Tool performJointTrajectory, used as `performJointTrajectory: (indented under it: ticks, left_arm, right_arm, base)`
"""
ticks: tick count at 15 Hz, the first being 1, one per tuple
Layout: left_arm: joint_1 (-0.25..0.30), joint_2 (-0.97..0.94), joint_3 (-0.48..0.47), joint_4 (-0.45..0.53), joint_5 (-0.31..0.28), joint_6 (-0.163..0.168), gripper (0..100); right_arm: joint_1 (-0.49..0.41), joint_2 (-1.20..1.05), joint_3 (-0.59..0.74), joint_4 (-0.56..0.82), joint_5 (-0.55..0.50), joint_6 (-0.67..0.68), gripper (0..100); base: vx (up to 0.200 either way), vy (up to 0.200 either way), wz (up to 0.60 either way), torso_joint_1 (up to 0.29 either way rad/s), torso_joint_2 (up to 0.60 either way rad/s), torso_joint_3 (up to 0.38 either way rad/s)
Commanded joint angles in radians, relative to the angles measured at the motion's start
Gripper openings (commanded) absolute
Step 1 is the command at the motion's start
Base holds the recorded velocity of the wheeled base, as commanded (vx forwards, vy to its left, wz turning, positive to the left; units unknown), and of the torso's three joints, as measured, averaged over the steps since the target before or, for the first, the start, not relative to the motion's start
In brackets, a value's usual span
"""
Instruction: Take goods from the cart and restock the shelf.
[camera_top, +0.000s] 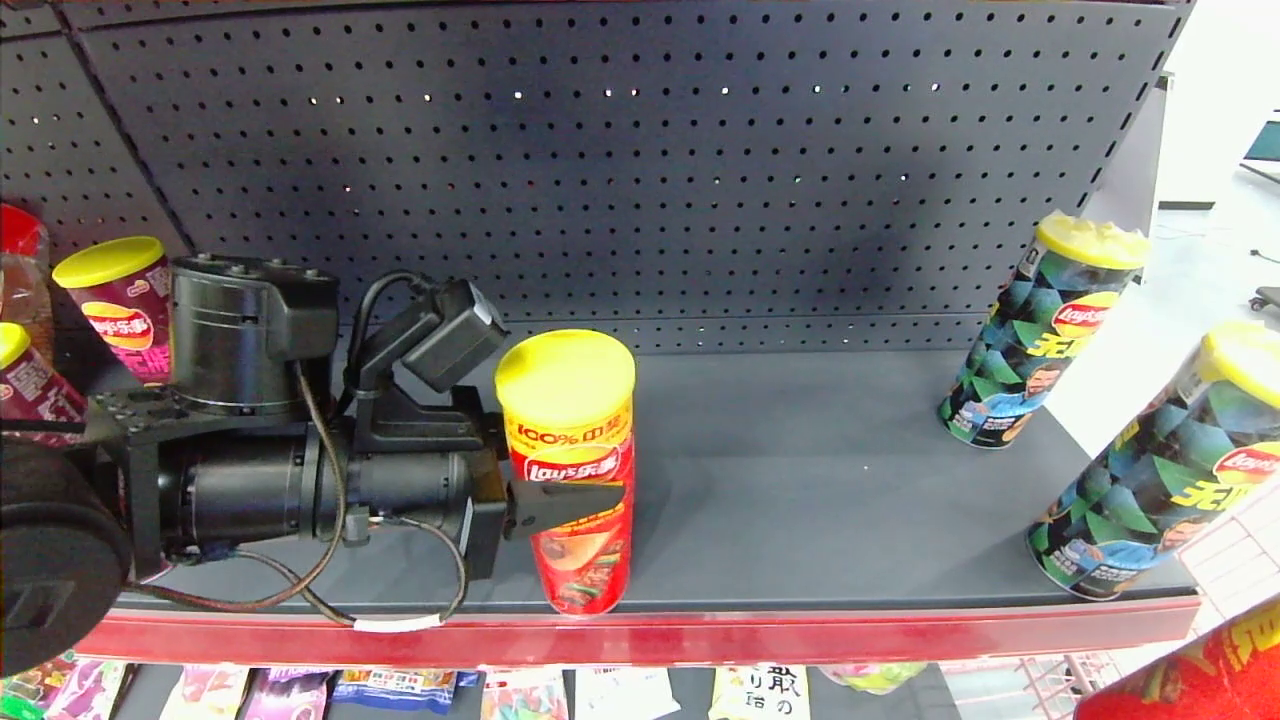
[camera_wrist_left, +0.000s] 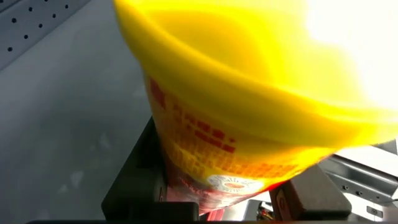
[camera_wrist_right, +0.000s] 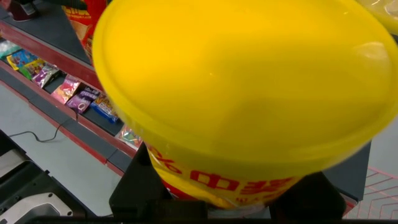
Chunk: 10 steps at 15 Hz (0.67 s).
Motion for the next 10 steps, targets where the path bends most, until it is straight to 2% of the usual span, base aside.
performJointTrajectory:
  ticks: [1,2,3,10]
  left_arm:
    - [-0.001,-0.002,0.013,0.003,-0.001,-0.001,0]
    - [-0.003,-0.008,0.018,0.002,-0.001,0.001,0]
    - [-0.003,-0.011,0.016,0.002,0.001,-0.003,100]
    - [0.02,-0.093,0.082,0.002,0.032,-0.004,100]
  right_arm:
    - [0.0,-0.002,-0.001,0.0,0.001,0.0,0]
    - [0.0,-0.002,-0.001,0.0,0.001,0.0,0]
    - [0.0,-0.002,-0.001,0.0,0.001,0.0,0]
    - [0.0,0.003,0.009,0.0,-0.001,0.0,0]
  base:
    - [0.0,0.0,0.0,0.0,0.0,0.0]
    - [0.0,0.0,0.0,0.0,0.0,0.0]
    - [0.0,0.0,0.0,0.0,0.0,0.0]
    - [0.0,0.0,0.0,0.0,0.0,0.0]
